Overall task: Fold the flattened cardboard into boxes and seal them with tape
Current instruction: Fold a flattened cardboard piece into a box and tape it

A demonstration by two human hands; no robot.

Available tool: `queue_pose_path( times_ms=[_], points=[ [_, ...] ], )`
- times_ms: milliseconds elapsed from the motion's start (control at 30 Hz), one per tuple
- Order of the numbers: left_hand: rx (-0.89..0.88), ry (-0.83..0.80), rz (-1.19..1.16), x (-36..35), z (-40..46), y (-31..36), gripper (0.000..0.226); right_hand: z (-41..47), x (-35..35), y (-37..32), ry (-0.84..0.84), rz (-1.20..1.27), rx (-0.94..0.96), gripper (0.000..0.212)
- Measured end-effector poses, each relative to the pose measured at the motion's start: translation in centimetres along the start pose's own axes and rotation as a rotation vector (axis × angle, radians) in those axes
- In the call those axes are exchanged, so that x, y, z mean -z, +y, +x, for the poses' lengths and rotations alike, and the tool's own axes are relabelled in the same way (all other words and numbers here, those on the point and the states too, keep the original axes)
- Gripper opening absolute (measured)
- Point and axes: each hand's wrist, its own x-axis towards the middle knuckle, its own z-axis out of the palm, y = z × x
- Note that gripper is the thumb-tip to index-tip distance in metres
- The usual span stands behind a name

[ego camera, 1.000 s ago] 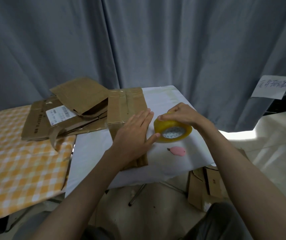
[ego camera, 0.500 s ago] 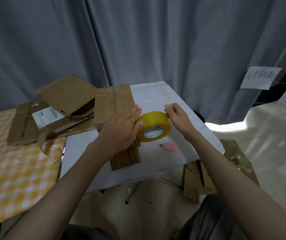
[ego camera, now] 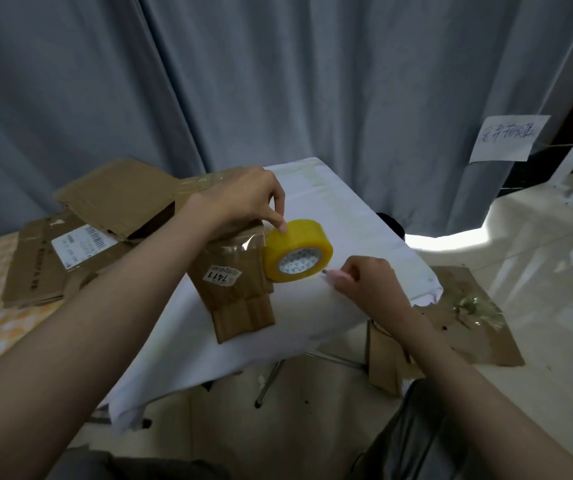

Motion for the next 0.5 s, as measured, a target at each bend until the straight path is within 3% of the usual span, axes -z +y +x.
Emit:
queue_pose_path(
  times_ms=[167,333,500],
  points=[
    [0.029,0.008,-0.020,-0.7,0.8,-0.1,0.035,-1.4,2.7,-3.7,0.264,0.314,-0.013,0.025],
    [0.051,0.042,-0.054,-1.2,1.5,-0.3,0.038,-1.1,2.0,-7.7,0.190,0.453,0.090,0.019],
    [0.046,0.057,-0.079,-1.5,1.8,-0.6,0.028,0.1,0.8,-9.9,0.238,0.444,0.188,0.013]
  ],
)
